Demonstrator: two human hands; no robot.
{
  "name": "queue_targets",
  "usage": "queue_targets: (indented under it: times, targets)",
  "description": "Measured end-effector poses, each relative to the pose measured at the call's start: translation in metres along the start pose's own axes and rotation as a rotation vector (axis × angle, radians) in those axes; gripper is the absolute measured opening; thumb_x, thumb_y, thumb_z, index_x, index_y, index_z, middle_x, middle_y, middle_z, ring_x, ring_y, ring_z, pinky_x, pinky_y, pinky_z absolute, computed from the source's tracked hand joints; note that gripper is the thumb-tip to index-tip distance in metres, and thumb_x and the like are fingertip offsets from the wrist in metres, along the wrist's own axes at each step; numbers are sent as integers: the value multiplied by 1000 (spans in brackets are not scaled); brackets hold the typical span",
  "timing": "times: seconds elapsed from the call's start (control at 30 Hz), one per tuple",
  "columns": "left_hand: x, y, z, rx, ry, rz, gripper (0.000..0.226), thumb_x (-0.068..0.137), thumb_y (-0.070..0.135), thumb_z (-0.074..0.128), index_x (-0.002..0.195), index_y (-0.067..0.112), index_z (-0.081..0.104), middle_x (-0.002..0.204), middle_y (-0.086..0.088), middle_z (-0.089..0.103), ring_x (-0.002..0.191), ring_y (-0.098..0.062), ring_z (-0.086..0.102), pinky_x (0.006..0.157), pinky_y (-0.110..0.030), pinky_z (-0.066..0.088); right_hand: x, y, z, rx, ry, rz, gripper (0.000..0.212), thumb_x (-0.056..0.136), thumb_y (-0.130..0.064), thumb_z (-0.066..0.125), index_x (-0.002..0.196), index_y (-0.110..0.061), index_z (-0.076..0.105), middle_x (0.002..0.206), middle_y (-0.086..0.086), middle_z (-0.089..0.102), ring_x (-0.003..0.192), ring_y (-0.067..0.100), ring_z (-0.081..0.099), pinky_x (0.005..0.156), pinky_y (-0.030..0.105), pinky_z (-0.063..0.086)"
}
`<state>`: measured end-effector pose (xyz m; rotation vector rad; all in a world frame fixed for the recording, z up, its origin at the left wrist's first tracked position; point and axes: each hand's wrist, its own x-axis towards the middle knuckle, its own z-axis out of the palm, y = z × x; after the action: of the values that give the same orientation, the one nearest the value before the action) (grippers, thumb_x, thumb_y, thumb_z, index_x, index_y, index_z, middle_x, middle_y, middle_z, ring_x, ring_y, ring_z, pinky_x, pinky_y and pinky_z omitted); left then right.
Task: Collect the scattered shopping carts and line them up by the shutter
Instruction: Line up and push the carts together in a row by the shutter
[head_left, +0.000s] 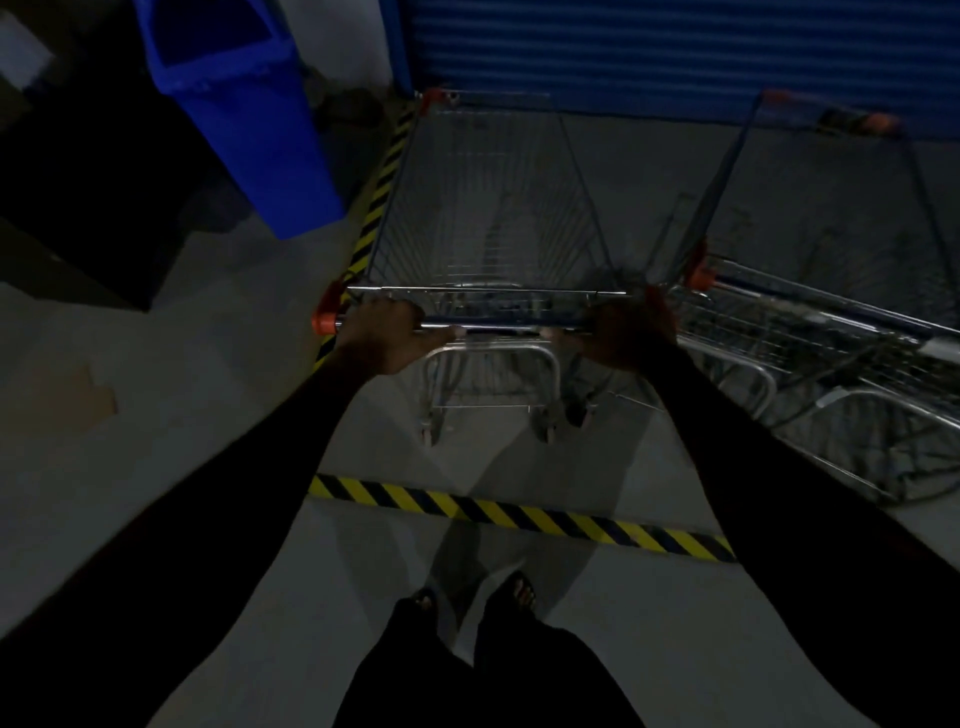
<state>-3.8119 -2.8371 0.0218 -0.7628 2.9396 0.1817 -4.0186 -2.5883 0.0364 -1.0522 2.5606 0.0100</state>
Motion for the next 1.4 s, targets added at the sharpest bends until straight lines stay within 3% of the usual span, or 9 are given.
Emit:
queue_targets:
  times: [0.13, 0.23, 0.37, 0.63, 0.73, 0.87, 1.03, 1.3, 1.4]
  targets:
    - [7, 1, -4, -20, -101, -41, 103, 67, 112, 18, 66, 22, 67, 88, -7, 74, 93, -28, 71, 89, -43, 55, 0, -4, -12, 74, -40, -20, 119, 37, -118, 0, 62, -18, 59, 68, 3, 65, 88, 28, 72, 108, 55, 45]
    - [7, 4, -2, -20, -89, -69, 97, 64, 113, 22, 62, 24, 59, 96, -9, 76, 98, -29, 71, 93, -46, 56, -2, -2, -7, -30, 3, -47, 110, 40, -115, -4, 64, -20, 46, 91, 10, 72, 106, 31, 70, 118, 55, 33]
    - [-2, 0, -1, -11, -64, -63, 100, 62, 114, 21, 59, 21, 58, 80, -6, 69, 90, -29, 70, 90, -44, 55, -9, -11, 0, -44, -11, -36, 95, 75, -102, 27, 75, -14, 61, 84, 4, 59, 106, 27, 69, 112, 45, 37]
    - [-56, -28, 8, 34, -43, -13, 111, 56, 117, 16, 74, 22, 71, 94, -10, 75, 97, -31, 71, 93, -46, 56, -68, -45, 42, -170, 37, 11, 114, 62, -111, 1, 54, -18, 66, 55, -3, 65, 67, 13, 63, 124, 62, 14]
    - [-87, -41, 13, 55, -39, 4, 116, 56, 116, 14, 85, 22, 76, 94, -9, 74, 99, -31, 70, 97, -49, 53, -97, -67, 62, -138, 31, 73, 118, 59, -112, -2, 54, -21, 72, 56, -6, 65, 77, 9, 67, 128, 59, 0]
    - [-136, -64, 12, 12, -25, 100, 89, 67, 110, 29, 61, 26, 54, 66, 5, 51, 79, -22, 64, 76, -36, 46, -143, -105, 80, -157, 46, 130, 100, 67, -109, 5, 65, -34, 71, 67, -3, 65, 95, 12, 70, 128, 54, -10]
    - [-194, -93, 18, -22, -41, 110, 94, 69, 108, 33, 65, 18, 59, 67, 4, 55, 79, -21, 63, 81, -39, 52, -200, -149, 100, -189, 24, 148, 90, 76, -104, 12, 73, -32, 67, 85, -1, 73, 105, 15, 69, 130, 56, -3]
    - [-291, -136, 17, -25, -137, 165, 97, 71, 105, 36, 101, 23, 77, 98, -5, 73, 104, -27, 70, 83, -37, 45, -280, -212, 132, -158, -47, 171, 90, 67, -108, 8, 63, -30, 52, 67, -13, 46, 86, 18, 60, 125, 59, 17]
    - [-321, -153, 17, 8, -163, 194, 82, 70, 106, 37, 79, 29, 66, 83, 0, 65, 97, -24, 68, 79, -35, 40, -302, -228, 153, -83, -68, 156, 96, 56, -113, -1, 59, -30, 49, 66, -11, 47, 82, 20, 61, 115, 62, 37]
